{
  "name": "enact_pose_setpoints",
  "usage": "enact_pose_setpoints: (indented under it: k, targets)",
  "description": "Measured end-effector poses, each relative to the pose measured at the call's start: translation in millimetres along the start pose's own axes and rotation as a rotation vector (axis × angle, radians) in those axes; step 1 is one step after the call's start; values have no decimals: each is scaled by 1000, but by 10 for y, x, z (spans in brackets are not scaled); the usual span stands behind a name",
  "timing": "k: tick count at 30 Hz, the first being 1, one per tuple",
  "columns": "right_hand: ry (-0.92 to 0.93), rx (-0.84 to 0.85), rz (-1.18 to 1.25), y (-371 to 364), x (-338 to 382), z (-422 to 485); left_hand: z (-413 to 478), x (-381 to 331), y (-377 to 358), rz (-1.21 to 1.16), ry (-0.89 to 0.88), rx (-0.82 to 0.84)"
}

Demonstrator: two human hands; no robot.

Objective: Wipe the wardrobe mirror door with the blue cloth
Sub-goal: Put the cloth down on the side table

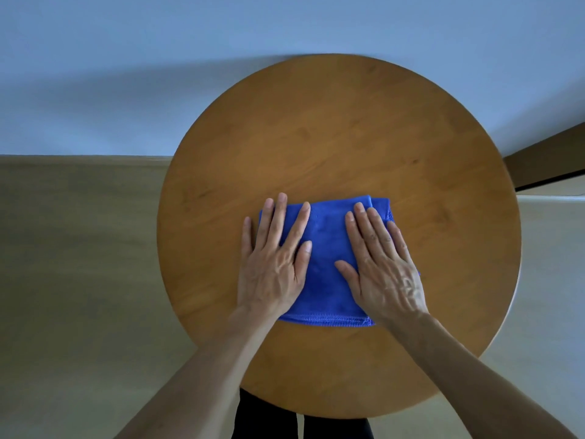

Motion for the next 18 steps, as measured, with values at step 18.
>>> enact_pose_setpoints:
  k: [18]
  targets:
    - [-243,249,251,528,94,4,-96,-364,424,-170,105,203]
Point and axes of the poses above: each hand's wrist, its own z-axis towards the middle knuckle, its own y-axis out of the back of the hand, x = y × z, the point moved 2 cm from there along z, towards the middle knuckle, and after that the axes turned 8 degrees about -y, right-handed, at the moved point
